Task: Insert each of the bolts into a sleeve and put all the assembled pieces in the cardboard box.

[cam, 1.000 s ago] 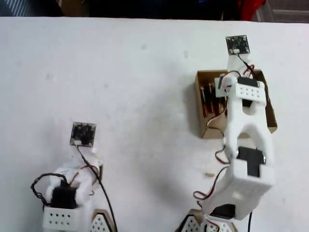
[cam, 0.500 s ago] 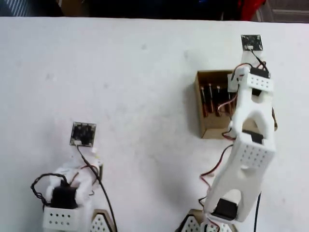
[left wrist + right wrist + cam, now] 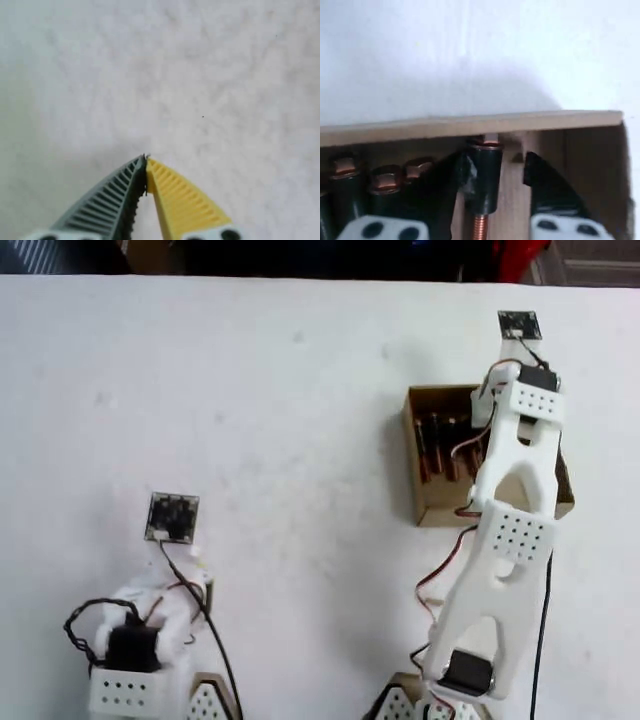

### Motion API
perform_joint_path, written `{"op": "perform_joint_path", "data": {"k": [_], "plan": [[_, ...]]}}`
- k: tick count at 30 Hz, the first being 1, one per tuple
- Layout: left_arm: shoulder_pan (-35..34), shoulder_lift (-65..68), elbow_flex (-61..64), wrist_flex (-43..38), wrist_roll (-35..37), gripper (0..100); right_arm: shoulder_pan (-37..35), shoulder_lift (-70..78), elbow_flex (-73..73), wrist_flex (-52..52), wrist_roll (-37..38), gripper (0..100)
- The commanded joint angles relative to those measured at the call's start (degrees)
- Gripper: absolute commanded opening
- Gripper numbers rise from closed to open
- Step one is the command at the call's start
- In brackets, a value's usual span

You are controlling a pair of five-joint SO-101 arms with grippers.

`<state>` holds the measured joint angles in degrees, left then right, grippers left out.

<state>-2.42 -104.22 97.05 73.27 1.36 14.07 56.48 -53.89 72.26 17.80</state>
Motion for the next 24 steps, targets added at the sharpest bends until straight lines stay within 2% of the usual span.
{"op": "perform_joint_path", "data": {"k": [1, 6, 15, 18, 21, 24], "plan": [[0.4, -0.31, 0.0, 0.26, -0.18, 2, 0.4, -1.27, -7.21, 4.09, 0.88, 23.3], [0.4, -0.31, 0.0, 0.26, -0.18, 2, 0.04, -0.92, -15.12, 11.12, 0.62, 18.9], [0.4, -0.31, 0.0, 0.26, -0.18, 2, -0.04, -1.27, -28.31, 21.14, 0.26, 1.7], [0.4, -0.31, 0.0, 0.26, -0.18, 2, -0.13, -1.27, -34.9, 25.8, 0.26, 2.0], [0.4, -0.31, 0.0, 0.26, -0.18, 2, -0.4, -1.36, -41.49, 26.15, 0.26, 1.7], [0.4, -0.31, 0.0, 0.26, -0.18, 2, -1.45, -3.91, -41.32, 26.24, 0.26, 1.7]]}}
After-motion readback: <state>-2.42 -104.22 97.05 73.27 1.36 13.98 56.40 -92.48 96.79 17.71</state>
